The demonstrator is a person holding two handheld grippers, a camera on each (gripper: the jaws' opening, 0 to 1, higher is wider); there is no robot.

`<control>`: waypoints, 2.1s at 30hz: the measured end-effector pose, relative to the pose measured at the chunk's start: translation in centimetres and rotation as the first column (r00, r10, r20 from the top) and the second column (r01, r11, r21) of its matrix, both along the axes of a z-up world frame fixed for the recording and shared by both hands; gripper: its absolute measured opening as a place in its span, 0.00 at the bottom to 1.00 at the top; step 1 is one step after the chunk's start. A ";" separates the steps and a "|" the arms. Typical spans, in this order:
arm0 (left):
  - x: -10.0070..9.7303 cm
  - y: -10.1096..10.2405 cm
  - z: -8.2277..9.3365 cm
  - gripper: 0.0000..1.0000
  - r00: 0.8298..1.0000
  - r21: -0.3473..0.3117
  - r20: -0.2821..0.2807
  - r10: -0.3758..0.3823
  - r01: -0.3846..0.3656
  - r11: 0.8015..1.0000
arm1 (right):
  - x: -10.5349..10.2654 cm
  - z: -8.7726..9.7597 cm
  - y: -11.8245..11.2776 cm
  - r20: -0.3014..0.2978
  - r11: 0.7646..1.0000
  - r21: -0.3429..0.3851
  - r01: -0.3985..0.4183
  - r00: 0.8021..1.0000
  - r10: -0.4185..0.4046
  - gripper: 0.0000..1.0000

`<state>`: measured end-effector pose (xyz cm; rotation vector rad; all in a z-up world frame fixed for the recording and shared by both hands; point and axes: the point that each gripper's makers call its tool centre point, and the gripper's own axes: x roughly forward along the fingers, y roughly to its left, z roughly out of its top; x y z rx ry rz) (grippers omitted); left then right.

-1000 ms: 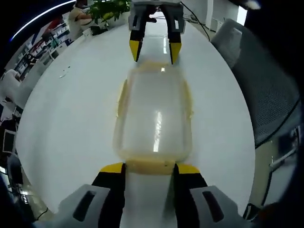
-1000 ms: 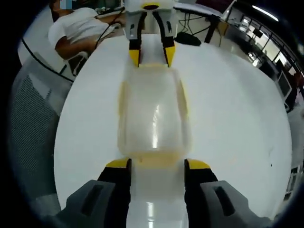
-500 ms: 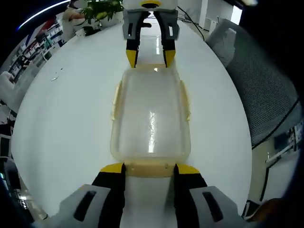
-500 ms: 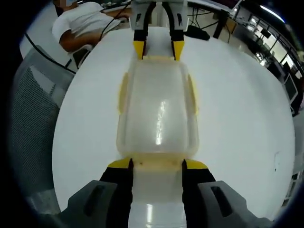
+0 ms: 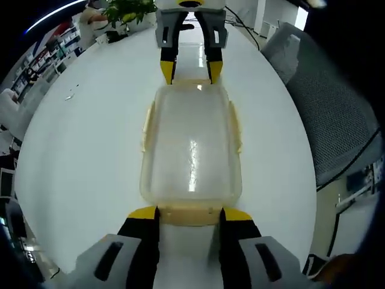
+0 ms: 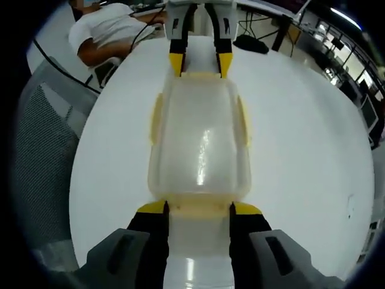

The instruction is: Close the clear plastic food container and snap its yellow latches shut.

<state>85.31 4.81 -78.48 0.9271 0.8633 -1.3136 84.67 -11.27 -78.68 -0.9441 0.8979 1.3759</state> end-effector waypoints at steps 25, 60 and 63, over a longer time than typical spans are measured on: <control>-1.6 -1.0 5.3 0.32 0.999 0.015 0.052 -0.013 0.012 1.000 | -1.5 5.3 -0.9 0.034 0.999 0.041 -0.012 0.999 0.010 0.36; -2.5 -8.7 10.3 0.31 0.995 -0.010 0.074 -0.059 0.060 0.998 | -3.2 10.1 -8.5 0.040 0.998 0.059 0.035 0.999 -0.037 0.35; -2.4 -9.6 10.4 0.31 0.995 -0.012 0.079 -0.067 0.068 0.998 | -3.2 10.2 -9.4 0.041 0.998 0.056 0.043 0.998 -0.046 0.35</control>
